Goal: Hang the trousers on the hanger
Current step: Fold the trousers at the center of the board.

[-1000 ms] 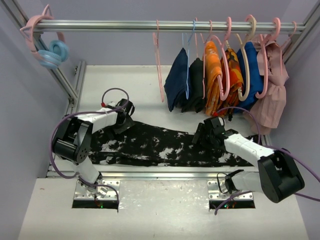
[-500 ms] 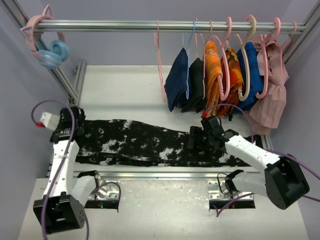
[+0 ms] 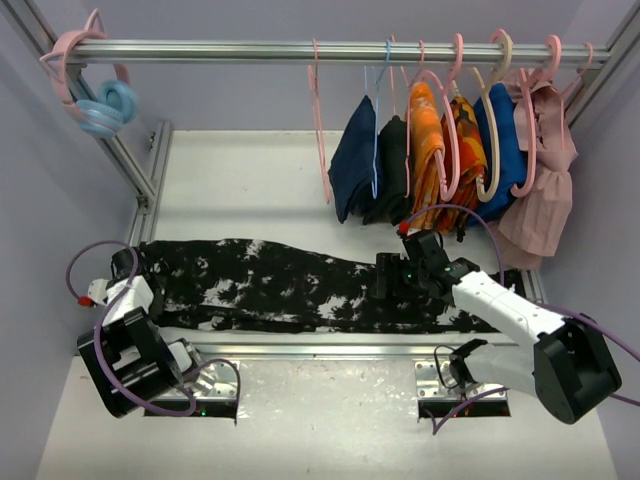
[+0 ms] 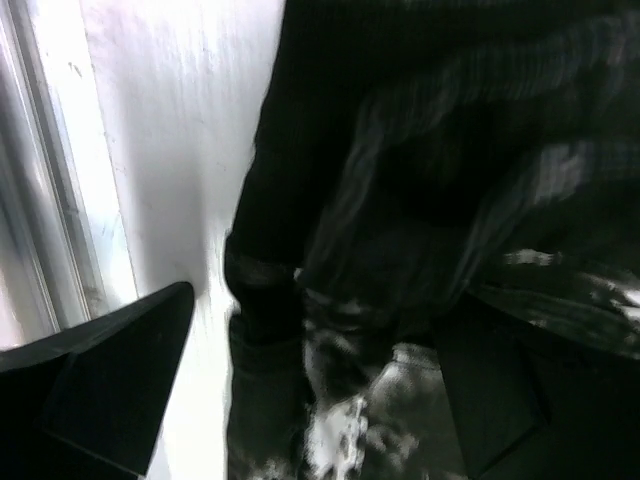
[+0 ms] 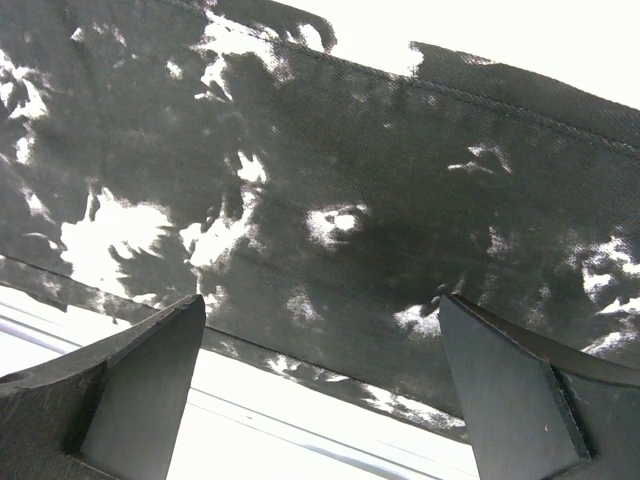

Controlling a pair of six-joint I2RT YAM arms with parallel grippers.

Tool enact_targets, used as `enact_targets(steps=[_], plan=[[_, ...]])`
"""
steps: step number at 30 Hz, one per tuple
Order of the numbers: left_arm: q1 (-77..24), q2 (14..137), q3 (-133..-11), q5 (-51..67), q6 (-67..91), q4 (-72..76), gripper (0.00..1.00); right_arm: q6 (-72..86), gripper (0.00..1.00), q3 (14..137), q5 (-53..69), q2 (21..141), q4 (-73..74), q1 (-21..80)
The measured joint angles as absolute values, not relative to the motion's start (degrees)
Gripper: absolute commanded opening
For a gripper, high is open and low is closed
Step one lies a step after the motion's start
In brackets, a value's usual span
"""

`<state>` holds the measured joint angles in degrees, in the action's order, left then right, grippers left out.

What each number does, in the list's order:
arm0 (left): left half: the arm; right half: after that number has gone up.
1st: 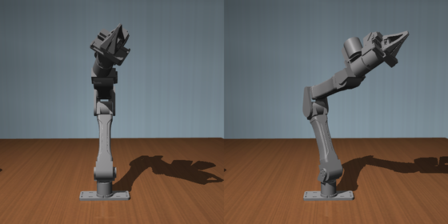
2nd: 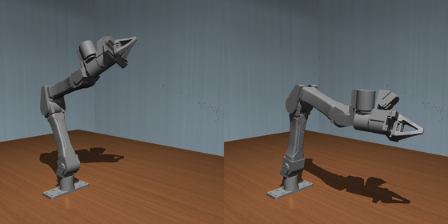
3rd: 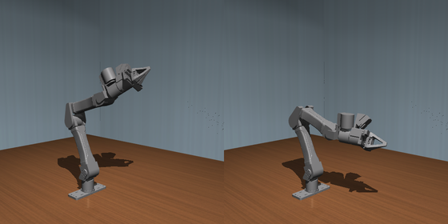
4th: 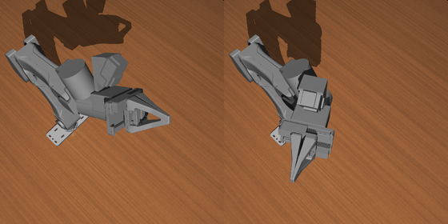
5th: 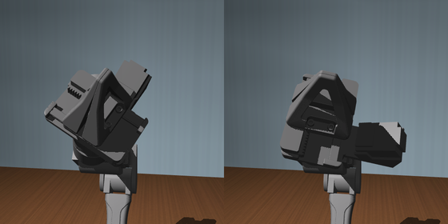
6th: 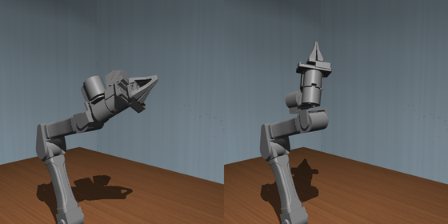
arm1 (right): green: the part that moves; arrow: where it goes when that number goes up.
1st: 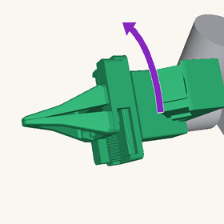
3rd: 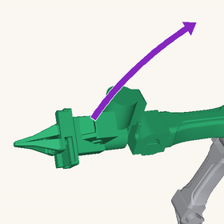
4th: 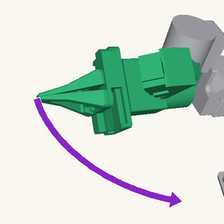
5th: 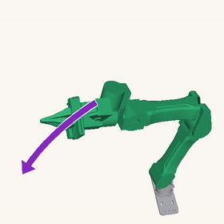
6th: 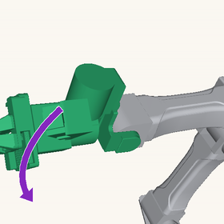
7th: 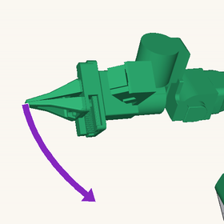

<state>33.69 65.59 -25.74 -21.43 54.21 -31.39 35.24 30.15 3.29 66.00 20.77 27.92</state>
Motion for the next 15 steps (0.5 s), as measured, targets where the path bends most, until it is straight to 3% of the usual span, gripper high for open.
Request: enact_targets(steps=[1, 3, 4, 6, 8, 10, 15], plan=[[33.69, 66.33, -26.06, -21.49, 53.71, -30.55, 0.94, 34.88, 0.99, 30.15, 3.27, 65.98, 20.73, 27.92], [33.78, 66.53, -26.08, -21.33, 53.01, -29.1, 0.68, 34.32, 0.99, 30.14, 3.2, 65.93, 20.66, 27.92], [33.83, 66.52, -26.02, -21.27, 52.75, -28.56, 0.64, 34.09, 0.99, 30.13, 3.17, 65.88, 20.63, 27.92], [33.85, 66.43, -25.38, -21.05, 52.02, -26.02, 0.31, 33.82, 0.99, 30.06, 3.19, 65.77, 20.48, 27.9], [33.85, 66.39, -24.62, -20.32, 51.83, -23.43, 0.06, 33.62, 0.99, 29.91, 3.23, 65.64, 20.17, 27.9], [33.91, 66.46, -23.52, -19.42, 50.97, -20.82, 0.0, 33.56, 0.99, 29.78, 3.25, 65.63, 19.75, 27.9], [34.4, 64.35, -21.79, -17.06, 49.21, -17.48, 0.0, 32.93, 0.99, 29.76, 3.26, 66.15, 19.52, 27.93]])
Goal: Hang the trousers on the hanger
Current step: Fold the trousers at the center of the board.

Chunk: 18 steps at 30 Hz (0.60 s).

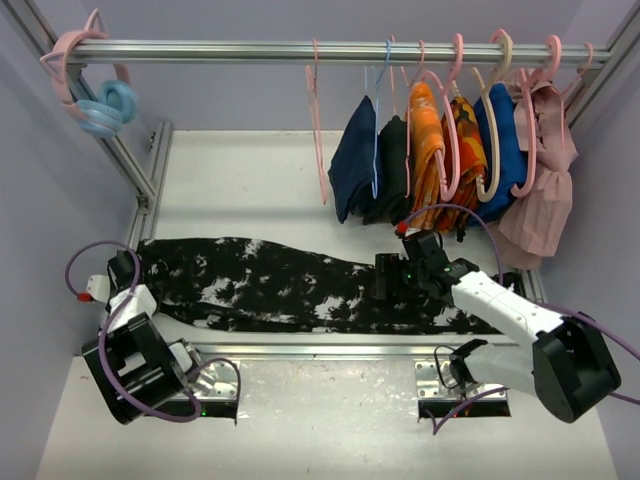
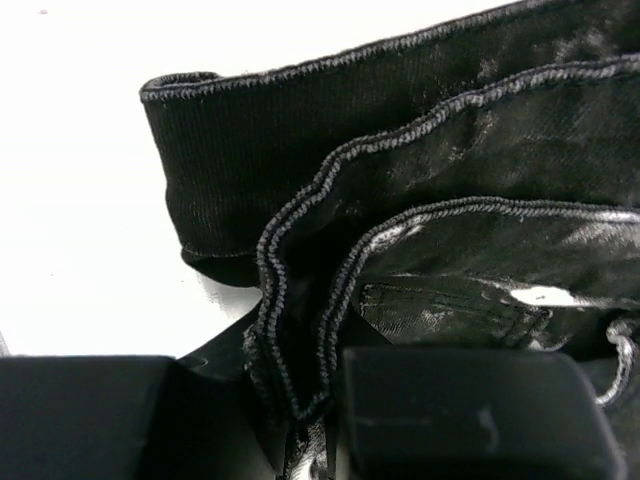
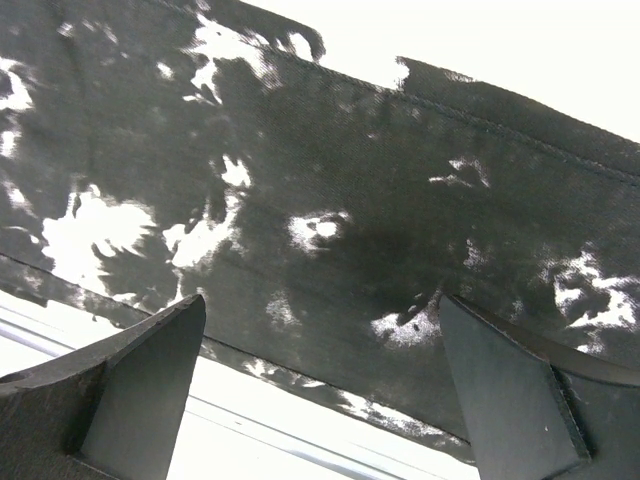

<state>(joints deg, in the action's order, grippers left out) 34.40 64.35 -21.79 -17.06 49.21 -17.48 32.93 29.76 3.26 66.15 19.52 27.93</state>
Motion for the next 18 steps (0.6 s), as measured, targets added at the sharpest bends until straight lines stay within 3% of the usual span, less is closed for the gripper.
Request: enact_targets(steps=[6, 12, 15, 18], plan=[[34.85, 51.59, -23.5, -8.76, 44.52, -21.1, 0.0, 33.99, 0.98, 31.58, -1.99, 73.43, 21.12, 32.62], [34.15, 44.71, -42.8, 2.7, 37.17, -25.53, 0.0, 41.78, 0.98, 38.95, -10.38, 86.46, 21.82, 41.49], [34.11, 42.9, -47.91, 6.48, 34.64, -23.45, 0.0, 46.6, 0.98, 44.72, -15.12, 92.6, 22.47, 46.88], [34.22, 38.35, -45.57, 10.79, 34.13, -16.95, 0.0, 51.76, 0.98, 53.38, -17.47, 100.04, 25.62, 51.8]])
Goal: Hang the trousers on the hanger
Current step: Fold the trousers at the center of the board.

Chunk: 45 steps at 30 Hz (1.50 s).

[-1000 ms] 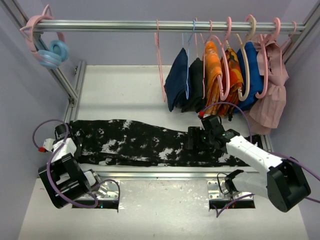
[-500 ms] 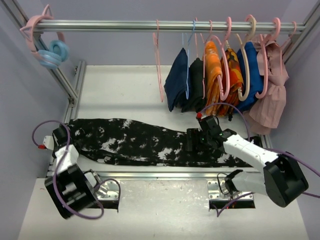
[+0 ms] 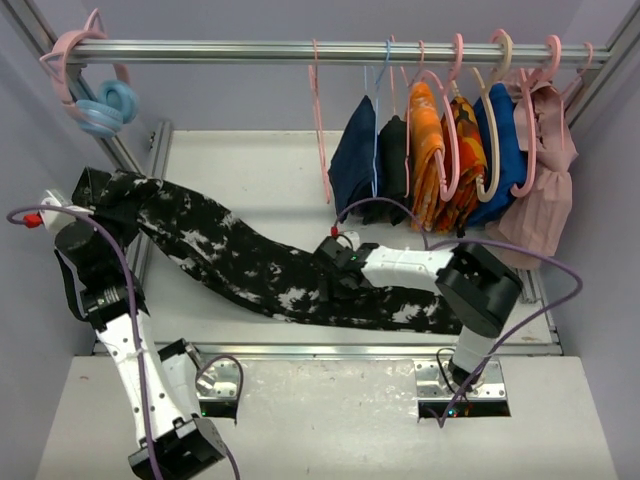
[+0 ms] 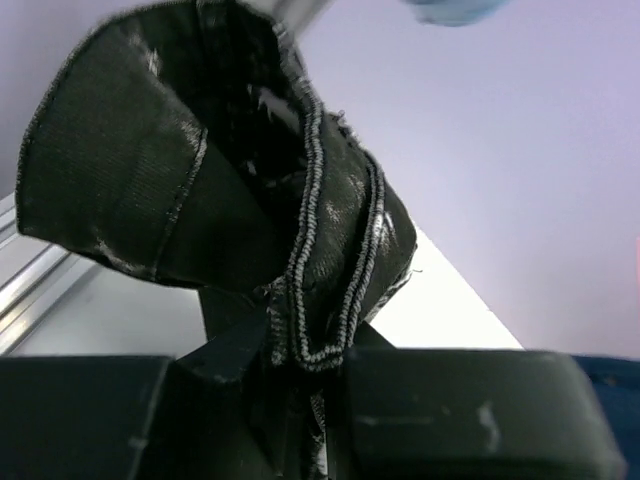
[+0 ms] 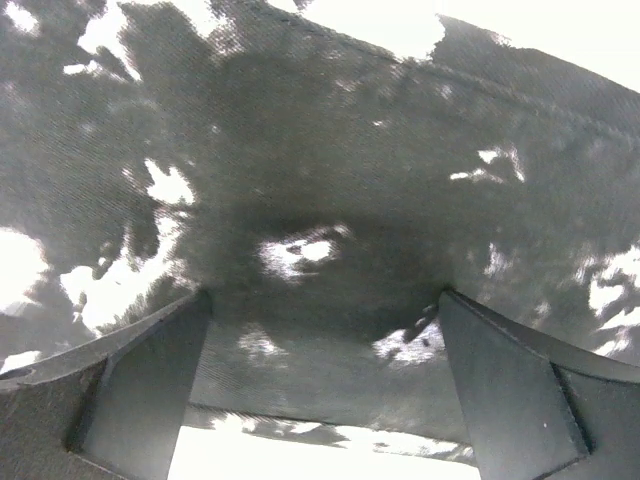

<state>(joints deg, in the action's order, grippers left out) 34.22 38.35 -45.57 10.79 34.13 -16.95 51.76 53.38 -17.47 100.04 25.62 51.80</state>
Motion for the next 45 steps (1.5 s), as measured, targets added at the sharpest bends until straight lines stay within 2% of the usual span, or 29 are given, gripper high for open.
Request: enact_targets(steps=[8, 14, 18, 27, 33, 40, 45], plan=[[33.71, 31.12, -36.1, 25.77, 36.33, -1.63, 0.0, 57.94, 0.97, 75.83, -20.07, 116.41, 31.67, 60.43], [26.17, 28.33, -34.21, 30.06, 36.51, 2.33, 0.0, 57.02, 0.98, 85.63, -17.18, 122.22, 34.16, 62.12], [23.12, 26.18, -32.88, 31.48, 36.81, 2.52, 0.0, 55.38, 0.99, 82.26, -15.47, 119.86, 30.21, 62.92], [22.07, 22.95, -27.02, 32.75, 39.7, 5.43, 0.0, 52.83, 0.99, 52.55, -15.58, 94.93, 28.73, 59.2], [18.26, 26.37, -24.71, 33.78, 40.84, 8.57, 0.0, 52.2, 0.99, 43.32, -17.75, 89.12, 30.31, 55.63], [2.69, 29.22, -23.93, 25.66, 40.24, 10.0, 0.0, 50.83, 0.98, 44.44, -16.18, 91.49, 29.71, 55.09], [-2.27, 26.21, -22.81, 16.36, 39.39, 6.92, 0.0, 47.87, 0.98, 55.67, -12.93, 101.32, 32.38, 55.85]])
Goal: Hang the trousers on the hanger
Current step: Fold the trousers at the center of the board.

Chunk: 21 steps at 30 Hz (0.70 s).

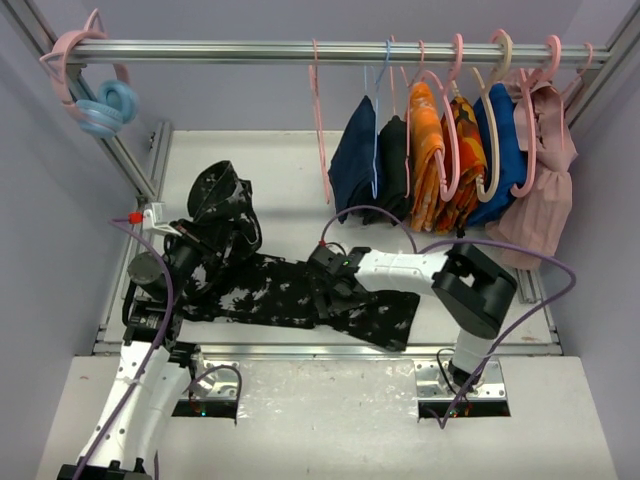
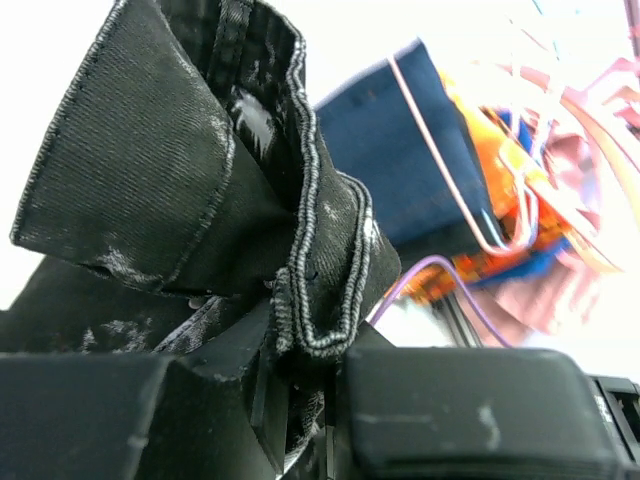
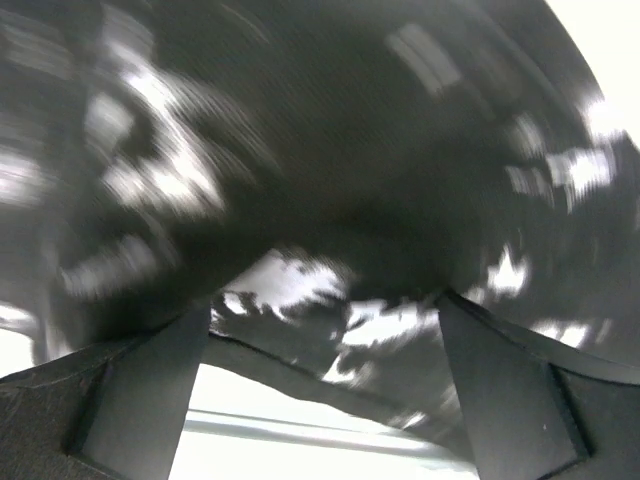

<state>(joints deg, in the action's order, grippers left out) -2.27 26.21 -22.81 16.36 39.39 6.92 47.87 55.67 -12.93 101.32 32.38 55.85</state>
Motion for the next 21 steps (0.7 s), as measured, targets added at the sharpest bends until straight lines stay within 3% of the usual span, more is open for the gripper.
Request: enact_targets(steps=[4, 8, 15, 21], plan=[[-2.31, 25.69, -24.3, 14.2, 36.83, 5.3, 0.0, 46.28, 0.98, 65.34, -11.44, 108.81, 33.39, 57.76], [-2.37, 26.7, -25.96, 15.14, 34.7, 5.97, 0.0, 45.95, 0.99, 67.49, -12.44, 110.25, 33.36, 58.82], [-6.6, 28.98, -24.3, 16.52, 33.98, 9.53, 0.0, 44.2, 0.99, 59.94, -12.89, 104.91, 29.82, 57.1], [-24.19, 29.06, -17.76, 10.19, 30.38, 13.66, 0.0, 38.35, 0.99, 45.82, -12.32, 91.48, 27.97, 52.96]])
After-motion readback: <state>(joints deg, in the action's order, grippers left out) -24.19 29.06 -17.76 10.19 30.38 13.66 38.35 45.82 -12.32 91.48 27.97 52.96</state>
